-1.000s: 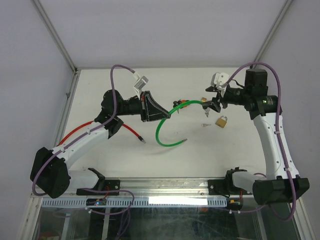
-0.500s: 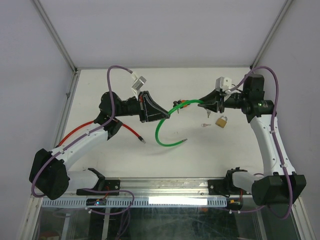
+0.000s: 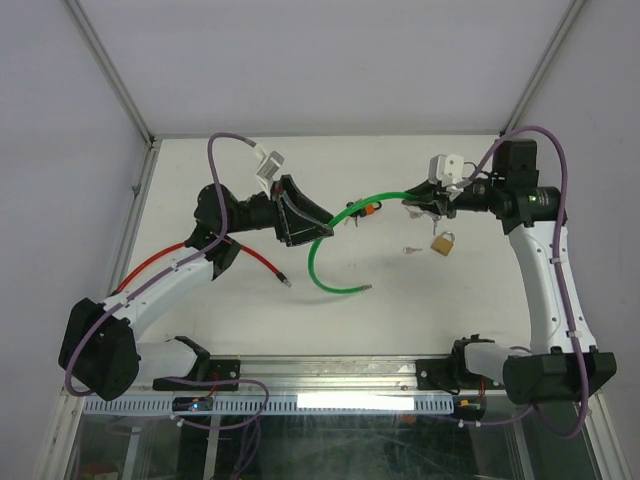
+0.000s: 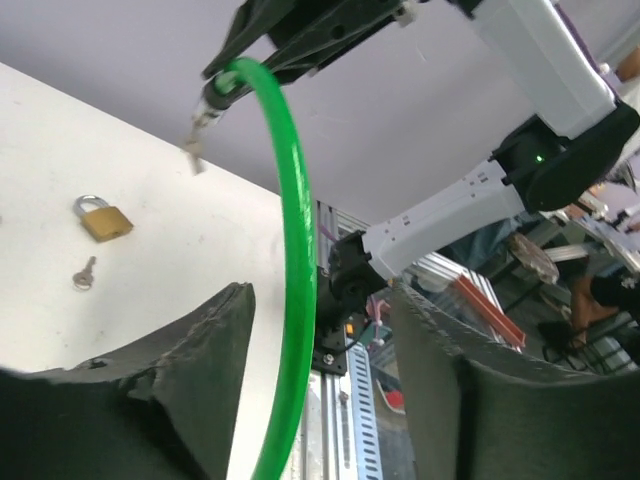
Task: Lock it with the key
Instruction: Pick up the lock from the center of the board, then lock the lock.
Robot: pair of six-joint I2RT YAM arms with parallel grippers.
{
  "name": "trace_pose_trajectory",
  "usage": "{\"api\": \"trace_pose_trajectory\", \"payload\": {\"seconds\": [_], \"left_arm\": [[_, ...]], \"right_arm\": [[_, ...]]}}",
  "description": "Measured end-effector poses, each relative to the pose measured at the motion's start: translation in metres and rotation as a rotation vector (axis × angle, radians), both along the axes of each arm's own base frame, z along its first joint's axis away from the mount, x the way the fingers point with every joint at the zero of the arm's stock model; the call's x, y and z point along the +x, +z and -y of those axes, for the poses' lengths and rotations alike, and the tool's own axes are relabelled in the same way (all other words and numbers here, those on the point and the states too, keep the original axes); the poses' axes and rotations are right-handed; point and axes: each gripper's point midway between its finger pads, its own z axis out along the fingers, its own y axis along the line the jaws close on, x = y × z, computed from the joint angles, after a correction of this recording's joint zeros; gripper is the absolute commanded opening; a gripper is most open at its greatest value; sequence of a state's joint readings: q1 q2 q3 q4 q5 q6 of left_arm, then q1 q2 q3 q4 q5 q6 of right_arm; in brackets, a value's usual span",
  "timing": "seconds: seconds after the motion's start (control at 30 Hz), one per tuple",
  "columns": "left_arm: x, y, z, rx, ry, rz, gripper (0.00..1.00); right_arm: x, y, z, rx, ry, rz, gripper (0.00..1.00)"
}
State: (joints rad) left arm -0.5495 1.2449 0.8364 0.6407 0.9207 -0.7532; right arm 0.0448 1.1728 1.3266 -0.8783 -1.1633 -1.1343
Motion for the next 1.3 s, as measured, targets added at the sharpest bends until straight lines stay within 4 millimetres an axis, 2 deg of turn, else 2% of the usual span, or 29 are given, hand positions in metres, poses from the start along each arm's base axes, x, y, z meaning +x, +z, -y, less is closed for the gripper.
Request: {"api": "trace_pose_trajectory", "payload": {"seconds": [0.1, 0.13, 0.17, 0.27, 0.43, 0.53, 0.6, 0.63, 0.7, 0.83, 0.97, 1.3], "left_arm": [[0.015, -0.002, -0.008, 0.008, 0.058, 0.04, 0.85], [0.019, -0.003, -0.011, 0.012, 0.082, 0.055, 0.94], [0.024, -0.003, -0.013, 0.017, 0.109, 0.078, 0.99], [0.034, 0.007, -0.022, 0.017, 0.21, 0.17, 0.99], [0.033, 0.046, -0.036, -0.016, 0.317, 0.373, 0.98], [0.041, 0.073, -0.03, -0.004, 0.314, 0.44, 0.9], [0.046, 0.078, -0.023, 0.015, 0.304, 0.457, 0.77], [0.047, 0.075, -0.018, 0.031, 0.289, 0.452, 0.7], [0.044, 0.059, -0.009, 0.075, 0.245, 0.43, 0.65], [0.041, 0.024, 0.008, 0.162, 0.162, 0.359, 0.64], [0.043, 0.0, 0.02, 0.224, 0.117, 0.299, 0.63], [0.033, -0.019, 0.04, 0.262, 0.015, 0.244, 0.53]], "right_arm": [[0.006, 0.019, 0.001, -0.078, 0.004, 0.073, 0.0], [0.006, 0.023, 0.0, -0.104, 0.011, 0.098, 0.0], [0.006, 0.027, -0.004, -0.137, 0.024, 0.121, 0.0], [-0.002, 0.026, -0.018, -0.22, 0.076, 0.159, 0.0], [-0.02, -0.003, -0.04, -0.394, 0.17, 0.155, 0.0], [-0.024, -0.015, -0.051, -0.484, 0.207, 0.158, 0.0], [-0.025, -0.018, -0.059, -0.528, 0.224, 0.174, 0.0], [-0.025, -0.019, -0.061, -0.546, 0.23, 0.181, 0.0], [-0.025, -0.019, -0.063, -0.571, 0.231, 0.193, 0.0], [-0.024, -0.014, -0.063, -0.606, 0.216, 0.228, 0.0], [-0.025, -0.014, -0.065, -0.641, 0.216, 0.256, 0.0], [-0.025, -0.018, -0.069, -0.703, 0.22, 0.292, 0.0]]}}
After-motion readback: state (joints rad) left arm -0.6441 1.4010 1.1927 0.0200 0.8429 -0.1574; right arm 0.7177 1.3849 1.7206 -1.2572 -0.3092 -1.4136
